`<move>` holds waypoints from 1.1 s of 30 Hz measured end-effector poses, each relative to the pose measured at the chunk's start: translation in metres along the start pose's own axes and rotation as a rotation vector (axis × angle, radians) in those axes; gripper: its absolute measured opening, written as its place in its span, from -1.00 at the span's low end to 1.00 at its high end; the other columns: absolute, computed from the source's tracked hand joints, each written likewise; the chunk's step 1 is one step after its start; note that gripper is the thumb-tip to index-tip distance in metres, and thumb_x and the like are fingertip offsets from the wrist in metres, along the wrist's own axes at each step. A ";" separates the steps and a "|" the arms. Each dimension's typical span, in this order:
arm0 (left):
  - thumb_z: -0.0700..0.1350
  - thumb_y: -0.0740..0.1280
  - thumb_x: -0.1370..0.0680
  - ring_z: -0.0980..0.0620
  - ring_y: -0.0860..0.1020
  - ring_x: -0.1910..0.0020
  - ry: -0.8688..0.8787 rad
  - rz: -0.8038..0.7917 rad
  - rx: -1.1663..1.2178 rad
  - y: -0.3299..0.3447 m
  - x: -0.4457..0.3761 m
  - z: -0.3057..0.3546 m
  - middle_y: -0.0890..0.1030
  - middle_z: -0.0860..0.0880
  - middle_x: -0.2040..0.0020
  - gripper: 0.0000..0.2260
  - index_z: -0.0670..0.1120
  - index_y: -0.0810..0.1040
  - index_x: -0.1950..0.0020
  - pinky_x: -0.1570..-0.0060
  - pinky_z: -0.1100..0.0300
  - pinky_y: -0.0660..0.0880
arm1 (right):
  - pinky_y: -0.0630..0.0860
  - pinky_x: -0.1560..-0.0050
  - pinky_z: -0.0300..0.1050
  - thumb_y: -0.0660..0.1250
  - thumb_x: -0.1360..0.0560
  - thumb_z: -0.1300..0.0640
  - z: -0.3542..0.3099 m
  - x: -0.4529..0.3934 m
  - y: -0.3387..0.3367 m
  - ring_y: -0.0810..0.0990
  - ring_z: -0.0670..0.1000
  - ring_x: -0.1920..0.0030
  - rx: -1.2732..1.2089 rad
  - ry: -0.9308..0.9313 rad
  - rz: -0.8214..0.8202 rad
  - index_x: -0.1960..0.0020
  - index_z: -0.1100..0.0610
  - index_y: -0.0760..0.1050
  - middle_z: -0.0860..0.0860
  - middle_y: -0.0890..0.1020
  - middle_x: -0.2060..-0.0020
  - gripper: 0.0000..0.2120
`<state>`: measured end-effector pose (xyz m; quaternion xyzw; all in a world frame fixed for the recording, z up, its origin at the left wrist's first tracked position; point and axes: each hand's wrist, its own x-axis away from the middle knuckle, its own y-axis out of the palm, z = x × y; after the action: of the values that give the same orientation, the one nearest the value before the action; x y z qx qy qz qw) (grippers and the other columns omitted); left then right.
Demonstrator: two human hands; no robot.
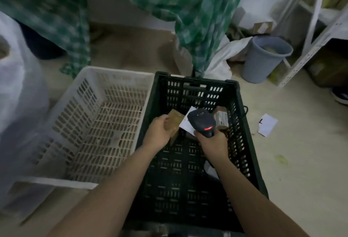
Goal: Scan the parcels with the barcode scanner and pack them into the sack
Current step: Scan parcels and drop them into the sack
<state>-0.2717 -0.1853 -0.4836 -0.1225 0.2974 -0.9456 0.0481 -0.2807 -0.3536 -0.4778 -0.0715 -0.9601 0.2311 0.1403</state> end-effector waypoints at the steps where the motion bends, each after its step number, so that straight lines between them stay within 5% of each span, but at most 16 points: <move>1: -0.11 0.40 -0.53 0.01 0.51 -0.11 -0.011 -0.016 -0.012 0.012 -0.014 -0.010 0.51 -0.03 -0.19 -0.60 -0.13 0.44 -0.35 -0.05 0.23 0.41 | 0.37 0.28 -0.10 0.49 -0.41 0.09 0.007 -0.013 0.011 0.52 0.03 0.31 -0.008 0.012 0.012 0.23 0.19 0.52 0.08 0.59 0.35 -0.79; 5: -0.04 0.42 -0.50 -0.13 0.39 -0.30 -0.095 -0.052 -0.124 0.059 -0.066 -0.048 0.36 -0.15 -0.35 -0.43 -0.10 0.31 -0.45 -0.29 0.00 0.38 | 0.36 0.32 -0.12 0.44 -0.43 0.06 0.030 -0.066 0.041 0.50 0.01 0.31 0.064 0.044 0.035 0.24 0.13 0.49 -0.01 0.56 0.36 -0.81; 11: 0.10 0.46 -0.44 -0.18 -0.02 -0.54 -0.209 -0.024 -0.359 0.109 -0.114 -0.093 -0.03 -0.21 -0.56 -0.07 -0.18 -0.06 -0.56 -0.47 -0.01 0.05 | 0.45 0.25 -0.11 0.40 -0.44 0.03 0.053 -0.119 0.059 0.54 0.03 0.29 0.157 0.060 0.018 0.28 0.06 0.46 0.00 0.57 0.34 -0.80; 17: 0.15 0.44 -0.45 -0.19 0.22 -0.40 -0.218 0.030 -0.412 0.121 -0.131 -0.105 0.23 -0.21 -0.44 -0.08 -0.25 -0.02 -0.54 -0.30 0.06 0.27 | 0.43 0.27 -0.13 0.42 -0.42 0.04 0.062 -0.130 0.065 0.54 0.03 0.31 0.108 0.071 0.023 0.28 0.08 0.46 0.02 0.58 0.35 -0.80; 23: 0.14 0.50 -0.38 -0.13 0.24 -0.33 -0.117 0.001 -0.443 0.096 -0.103 -0.069 0.29 -0.15 -0.34 -0.17 -0.19 0.18 -0.46 -0.14 0.07 0.39 | 0.57 0.14 0.00 0.46 -0.40 0.06 0.051 -0.111 0.050 0.66 0.12 0.22 -0.070 0.118 0.084 0.20 0.09 0.53 0.07 0.65 0.29 -0.86; 30: 0.04 0.48 -0.38 -0.10 0.24 -0.34 0.189 -0.017 -0.486 0.009 -0.030 0.018 0.28 -0.10 -0.35 -0.24 -0.13 0.19 -0.46 -0.19 0.07 0.35 | 0.38 0.28 -0.13 0.43 -0.43 0.12 -0.019 -0.050 0.017 0.56 0.08 0.22 -0.166 -0.003 0.185 0.18 0.14 0.54 0.00 0.58 0.33 -0.89; 33: 0.05 0.49 -0.38 -0.09 0.20 -0.39 0.316 0.071 -0.506 -0.040 0.008 0.040 0.24 -0.09 -0.39 -0.18 -0.13 0.13 -0.50 -0.30 0.07 0.31 | 0.52 0.08 -0.02 0.47 -0.40 0.02 -0.049 -0.020 0.011 0.60 0.12 0.14 -0.231 -0.059 0.193 0.15 0.06 0.55 0.01 0.62 0.26 -0.85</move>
<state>-0.2701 -0.1759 -0.4273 0.0284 0.5315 -0.8466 0.0021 -0.2464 -0.3272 -0.4451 -0.1723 -0.9727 0.1335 0.0801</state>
